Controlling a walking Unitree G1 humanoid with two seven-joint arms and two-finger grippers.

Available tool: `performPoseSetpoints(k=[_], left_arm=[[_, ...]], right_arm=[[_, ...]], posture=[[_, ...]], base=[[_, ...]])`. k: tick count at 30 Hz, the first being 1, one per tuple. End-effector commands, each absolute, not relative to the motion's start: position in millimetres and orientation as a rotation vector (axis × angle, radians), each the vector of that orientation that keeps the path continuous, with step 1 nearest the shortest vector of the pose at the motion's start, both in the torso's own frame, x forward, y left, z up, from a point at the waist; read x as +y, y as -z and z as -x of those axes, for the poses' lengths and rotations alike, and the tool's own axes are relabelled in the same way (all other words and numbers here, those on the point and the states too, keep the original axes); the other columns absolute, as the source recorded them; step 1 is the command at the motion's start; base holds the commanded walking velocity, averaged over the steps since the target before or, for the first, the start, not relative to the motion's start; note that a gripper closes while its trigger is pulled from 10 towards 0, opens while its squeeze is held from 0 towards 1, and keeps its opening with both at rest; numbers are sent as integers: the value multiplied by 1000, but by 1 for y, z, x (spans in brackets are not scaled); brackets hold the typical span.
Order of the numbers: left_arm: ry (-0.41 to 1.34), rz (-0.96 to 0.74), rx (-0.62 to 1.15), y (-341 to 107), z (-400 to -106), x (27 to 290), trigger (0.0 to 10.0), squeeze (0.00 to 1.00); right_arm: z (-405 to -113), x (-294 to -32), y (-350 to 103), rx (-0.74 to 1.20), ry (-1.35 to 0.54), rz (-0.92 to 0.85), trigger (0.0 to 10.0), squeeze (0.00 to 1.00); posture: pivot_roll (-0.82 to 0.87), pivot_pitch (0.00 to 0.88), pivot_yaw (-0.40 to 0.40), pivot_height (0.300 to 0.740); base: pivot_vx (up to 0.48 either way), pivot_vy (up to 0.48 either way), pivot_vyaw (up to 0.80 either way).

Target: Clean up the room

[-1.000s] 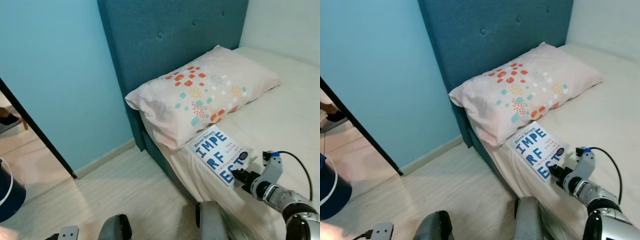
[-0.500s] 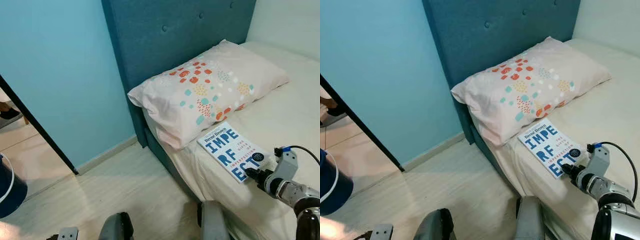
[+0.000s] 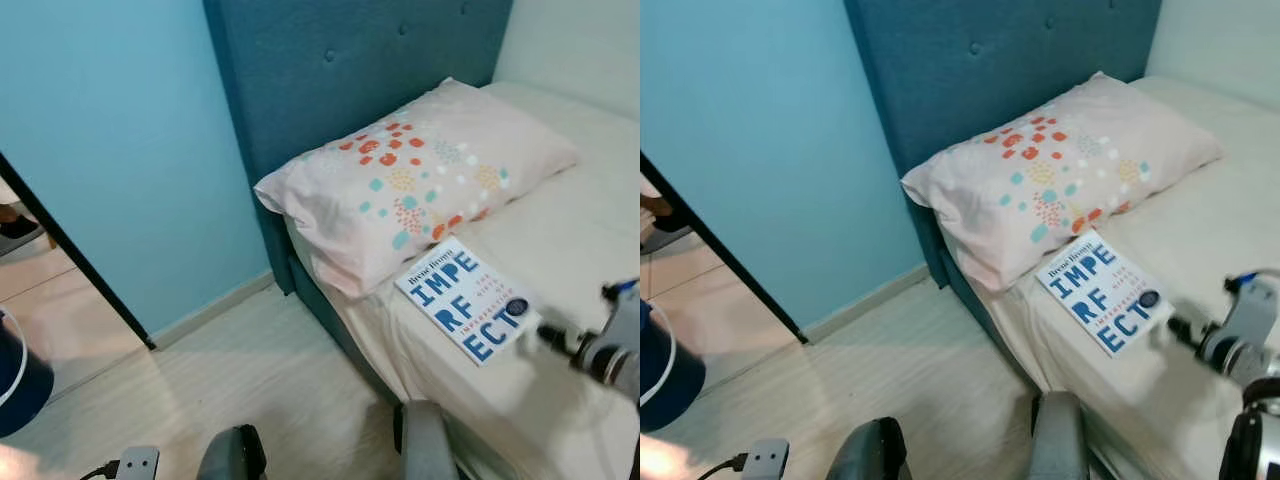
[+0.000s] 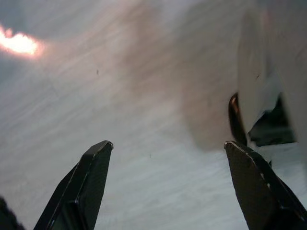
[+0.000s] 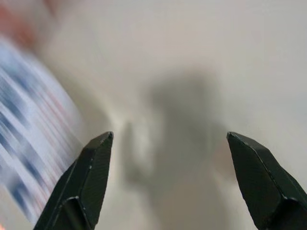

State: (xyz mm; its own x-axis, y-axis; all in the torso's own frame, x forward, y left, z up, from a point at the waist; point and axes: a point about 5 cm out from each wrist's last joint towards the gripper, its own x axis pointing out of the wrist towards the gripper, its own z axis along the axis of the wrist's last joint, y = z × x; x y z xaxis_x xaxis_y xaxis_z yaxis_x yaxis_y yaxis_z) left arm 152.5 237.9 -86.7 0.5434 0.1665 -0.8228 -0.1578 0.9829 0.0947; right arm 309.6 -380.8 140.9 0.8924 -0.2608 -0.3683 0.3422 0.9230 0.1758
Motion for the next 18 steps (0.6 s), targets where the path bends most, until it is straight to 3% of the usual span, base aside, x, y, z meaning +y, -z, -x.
performPoseSetpoints(k=[1, 5, 6, 8, 9, 10, 12, 13, 14, 18], left_arm=[[-255, -28, 965, 82, -156, 251, 10000, 0], [-315, -54, 937, 76, -167, 258, 10000, 0], [-355, -50, 917, 70, -175, 263, 10000, 0], [-375, -51, 906, 66, -183, 266, 10000, 0], [-396, -35, 845, 54, -202, 270, 10000, 0], [-398, -29, 824, 50, -207, 271, 10000, 0], [-398, -29, 824, 50, -207, 271, 10000, 0], [-400, -15, 794, 46, -215, 271, 10000, 0], [-412, 69, 726, 37, -230, 266, 10000, 0], [-411, 128, 688, 33, -239, 260, 10000, 0]], right_arm=[[-327, -368, -169, 123, 222, -276, 10000, 0], [-334, -348, -169, 37, 113, -335, 10000, 0], [-335, -333, -160, 19, 58, -365, 10000, 0], [-336, -321, -152, 12, 27, -383, 10000, 0], [-338, -295, -138, -2, -43, -442, 10000, 0], [-339, -287, -135, -5, -65, -448, 10000, 0], [-339, -287, -135, -5, -65, -448, 10000, 0], [-341, -276, -135, -28, -99, -483, 10000, 0], [-346, -251, -144, -152, -217, -665, 10000, 0], [-348, -232, -145, -191, -303, -732, 10000, 0]], posture=[[-149, 92, 114, 546], [-150, 78, 110, 551], [-150, 73, 107, 556], [-148, 63, 105, 561], [-153, 51, 104, 571], [-153, 51, 104, 576], [-153, 51, 104, 576], [-166, 43, 104, 581], [-181, 22, 96, 591], [-188, 0, 84, 601]], base=[[0, 0, 0], [0, 0, 0], [0, 0, 0], [-480, 0, 0], [-480, 0, 0], [-480, 0, 0], [-480, 0, 0], [-480, 0, 0], [0, 0, 0], [0, 0, 0]])
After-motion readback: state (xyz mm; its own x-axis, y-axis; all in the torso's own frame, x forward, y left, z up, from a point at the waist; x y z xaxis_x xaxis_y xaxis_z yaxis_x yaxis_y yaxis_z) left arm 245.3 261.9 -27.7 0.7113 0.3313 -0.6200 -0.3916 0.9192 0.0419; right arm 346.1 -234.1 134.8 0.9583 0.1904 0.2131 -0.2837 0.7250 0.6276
